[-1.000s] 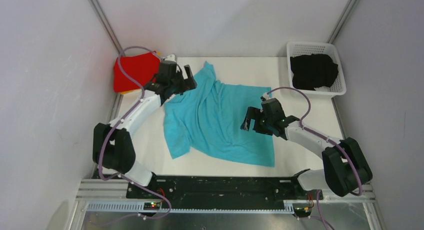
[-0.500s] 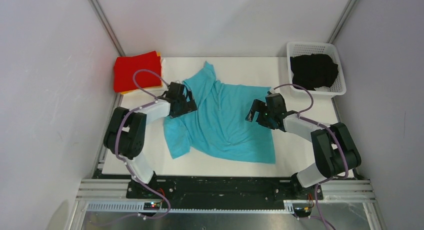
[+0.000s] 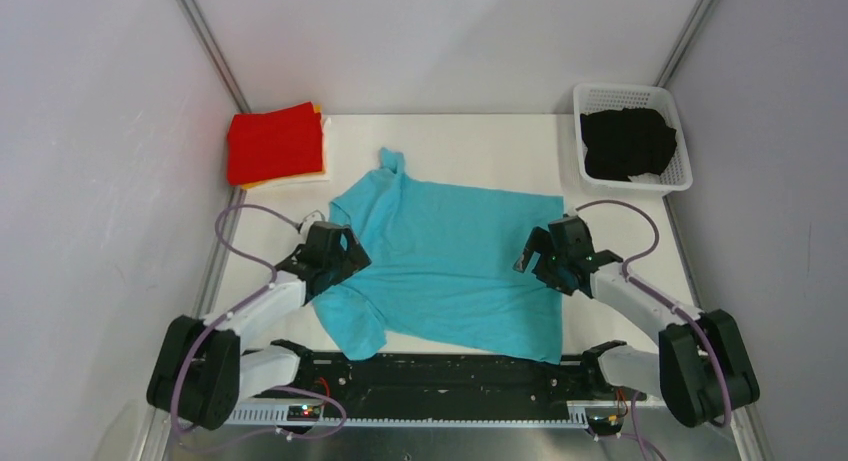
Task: Fold and stack the t-shirts
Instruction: Flatten out the tshirt
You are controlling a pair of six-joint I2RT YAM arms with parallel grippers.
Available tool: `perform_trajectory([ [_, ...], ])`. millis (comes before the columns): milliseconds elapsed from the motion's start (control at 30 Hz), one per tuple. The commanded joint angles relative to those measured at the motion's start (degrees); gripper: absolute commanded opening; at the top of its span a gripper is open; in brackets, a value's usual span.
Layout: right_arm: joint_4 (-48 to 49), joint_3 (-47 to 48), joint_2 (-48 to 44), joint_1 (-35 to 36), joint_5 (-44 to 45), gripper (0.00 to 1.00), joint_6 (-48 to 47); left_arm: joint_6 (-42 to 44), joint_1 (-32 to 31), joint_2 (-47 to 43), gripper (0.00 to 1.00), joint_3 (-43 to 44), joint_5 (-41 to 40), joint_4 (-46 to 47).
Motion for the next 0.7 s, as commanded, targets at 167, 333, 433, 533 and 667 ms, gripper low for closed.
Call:
perform_trajectory([
  [167,-3.22,4.03,-10.64,0.39,0.87,0.99,-4.72,0.51,-4.42,-11.73,1.00,5.80,-0.94,-4.11],
  [333,6.13,9.81,-6.66,0.21,-0.59,1.00,-10.05,5.75,-4.28,-1.49,1.00,19.36,-2.96,-2.40],
  [433,9.58,14.68,1.84,-0.19,-4.63,1.00,-11.82,8.74,-2.08,9.28,1.00,31.47,-0.79,-2.23],
  [533,12.99,18.92,10.82,-2.03,-5.64,0.99,-12.06,10.31,0.61,23.35,1.00,40.76,3.05,-1.78],
  [667,16.57,25.01,20.37,-5.72,-10.21,1.00,-10.48,11.55,4.03,39.37,1.00,55.13,12.47,-1.92],
])
